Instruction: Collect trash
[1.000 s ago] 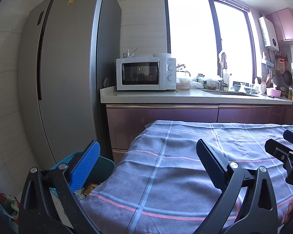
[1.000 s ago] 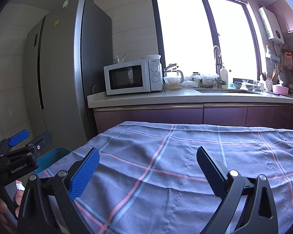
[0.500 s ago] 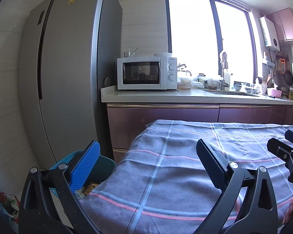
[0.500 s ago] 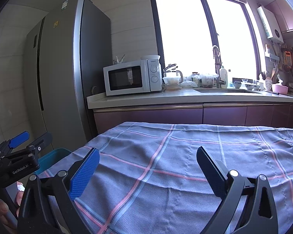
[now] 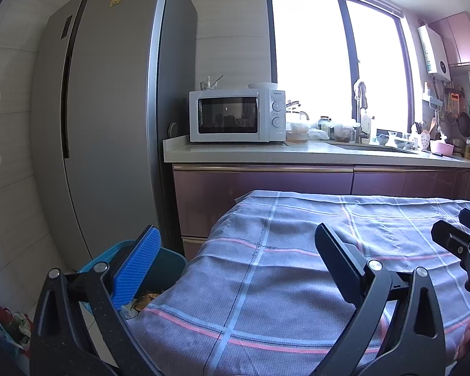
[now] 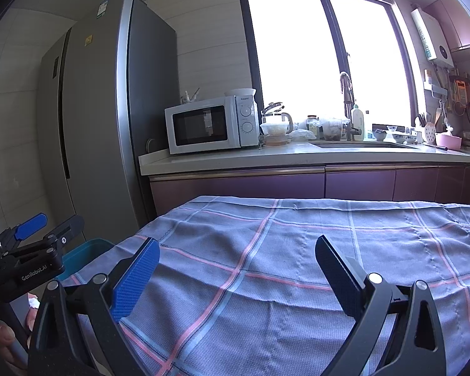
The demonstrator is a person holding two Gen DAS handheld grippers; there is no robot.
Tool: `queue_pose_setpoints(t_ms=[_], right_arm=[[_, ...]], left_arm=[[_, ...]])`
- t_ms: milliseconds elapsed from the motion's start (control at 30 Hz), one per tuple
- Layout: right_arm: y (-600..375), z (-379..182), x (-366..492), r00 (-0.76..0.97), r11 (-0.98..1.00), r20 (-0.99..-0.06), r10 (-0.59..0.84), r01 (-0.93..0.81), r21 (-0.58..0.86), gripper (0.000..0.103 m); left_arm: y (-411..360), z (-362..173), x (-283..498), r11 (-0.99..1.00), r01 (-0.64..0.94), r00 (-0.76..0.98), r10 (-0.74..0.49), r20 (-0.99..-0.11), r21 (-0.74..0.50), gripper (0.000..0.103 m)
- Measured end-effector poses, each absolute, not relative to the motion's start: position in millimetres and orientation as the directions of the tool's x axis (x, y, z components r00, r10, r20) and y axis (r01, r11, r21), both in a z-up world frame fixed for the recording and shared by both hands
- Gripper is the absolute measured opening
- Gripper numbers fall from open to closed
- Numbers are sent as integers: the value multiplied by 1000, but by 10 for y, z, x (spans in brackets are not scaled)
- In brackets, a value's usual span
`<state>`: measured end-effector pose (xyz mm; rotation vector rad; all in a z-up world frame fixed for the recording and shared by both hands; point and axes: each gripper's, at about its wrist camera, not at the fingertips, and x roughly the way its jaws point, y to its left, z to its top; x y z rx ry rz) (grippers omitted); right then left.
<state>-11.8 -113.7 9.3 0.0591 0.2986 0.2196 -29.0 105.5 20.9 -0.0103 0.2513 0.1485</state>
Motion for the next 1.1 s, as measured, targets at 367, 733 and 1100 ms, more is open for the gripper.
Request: queue_pose_setpoints(t_ms=[367, 733, 1100], right_arm=[[-1109, 89, -144, 934, 975, -281, 219, -200, 95, 96], [-1096, 88, -163, 934, 975, -282, 218, -199, 94, 96], [-1096, 86, -171, 934, 975, -282, 218, -198, 97, 96]], left_arm=[[1041, 199, -288, 989, -149, 958, 147, -248, 12, 97], [1034, 201, -287, 989, -146, 957, 144, -250, 11, 97], [1031, 176, -285, 989, -149, 956, 147, -253, 11, 97]])
